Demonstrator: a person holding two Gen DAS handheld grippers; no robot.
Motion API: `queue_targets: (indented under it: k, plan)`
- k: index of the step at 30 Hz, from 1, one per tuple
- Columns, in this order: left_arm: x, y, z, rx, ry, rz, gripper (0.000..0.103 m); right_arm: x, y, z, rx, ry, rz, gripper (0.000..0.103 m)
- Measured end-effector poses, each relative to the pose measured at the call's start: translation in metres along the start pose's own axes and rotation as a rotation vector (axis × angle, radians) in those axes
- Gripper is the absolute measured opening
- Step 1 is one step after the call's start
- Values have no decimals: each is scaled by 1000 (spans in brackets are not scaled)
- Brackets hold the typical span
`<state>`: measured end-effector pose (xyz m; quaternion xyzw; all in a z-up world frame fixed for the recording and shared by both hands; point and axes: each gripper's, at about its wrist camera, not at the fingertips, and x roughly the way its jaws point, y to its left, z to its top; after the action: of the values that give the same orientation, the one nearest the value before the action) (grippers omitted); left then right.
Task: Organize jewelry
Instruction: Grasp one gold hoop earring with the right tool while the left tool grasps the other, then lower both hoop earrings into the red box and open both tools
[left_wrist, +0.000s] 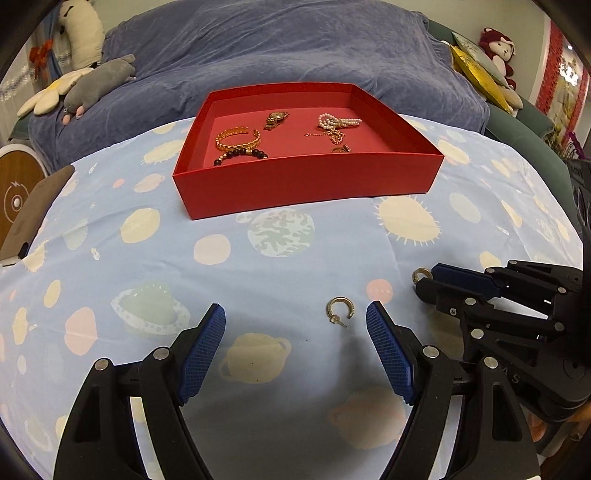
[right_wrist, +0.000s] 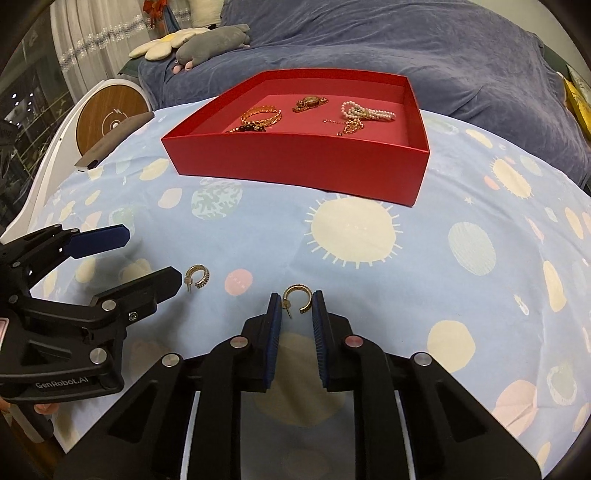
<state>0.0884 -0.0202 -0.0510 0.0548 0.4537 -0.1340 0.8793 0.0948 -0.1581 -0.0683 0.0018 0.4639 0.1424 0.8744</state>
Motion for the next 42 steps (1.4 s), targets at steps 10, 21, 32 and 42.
queue_targets:
  k: [10,21,32,42]
  plan:
    - [19,-15,1,10,27,-21,63,-14,-17,0,52,-14,10,16]
    - [19,-20,-1,42,4,2,19,-19,-20,3,71,-23,21,16]
    - [5,-11,2,20,-18,-30,14,-24,-15,9,71,-40,32,16]
    - [-15,6,39,-39,-92,-42,14,-34,-11,47,80,-102,47,16]
